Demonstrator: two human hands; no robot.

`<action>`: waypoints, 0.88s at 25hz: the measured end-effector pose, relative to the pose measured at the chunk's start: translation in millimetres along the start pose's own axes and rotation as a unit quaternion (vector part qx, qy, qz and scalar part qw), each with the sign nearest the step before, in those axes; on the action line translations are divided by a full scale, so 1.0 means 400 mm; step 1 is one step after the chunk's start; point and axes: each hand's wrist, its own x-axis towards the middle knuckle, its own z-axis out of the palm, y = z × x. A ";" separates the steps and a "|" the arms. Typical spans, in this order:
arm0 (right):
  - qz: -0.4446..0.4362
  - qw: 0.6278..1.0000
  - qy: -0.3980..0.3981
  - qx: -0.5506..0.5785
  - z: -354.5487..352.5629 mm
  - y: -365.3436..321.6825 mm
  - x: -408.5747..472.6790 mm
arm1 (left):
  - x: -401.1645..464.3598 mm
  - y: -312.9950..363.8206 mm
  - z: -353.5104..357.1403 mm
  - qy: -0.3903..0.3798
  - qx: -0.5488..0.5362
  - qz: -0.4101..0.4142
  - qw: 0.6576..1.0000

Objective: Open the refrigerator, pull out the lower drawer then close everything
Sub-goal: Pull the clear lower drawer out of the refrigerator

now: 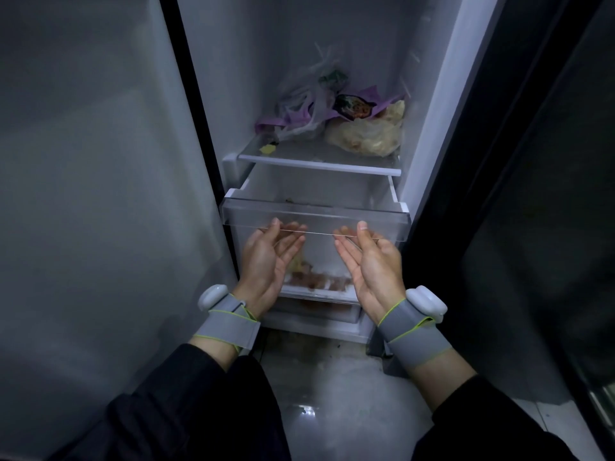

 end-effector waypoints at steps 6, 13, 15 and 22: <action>0.003 1.000 0.001 -0.001 -0.004 -0.001 -0.026 | -0.020 -0.002 -0.008 0.000 0.009 0.009 1.000; 0.006 1.000 0.000 -0.002 -0.016 0.008 -0.056 | -0.049 -0.004 -0.023 0.003 0.018 0.012 1.000; 0.007 1.000 0.001 -0.001 -0.018 0.008 -0.060 | -0.055 -0.005 -0.024 0.004 0.016 0.013 1.000; 0.010 1.000 0.004 -0.013 -0.020 0.006 -0.082 | -0.076 0.001 -0.024 0.009 0.017 0.012 1.000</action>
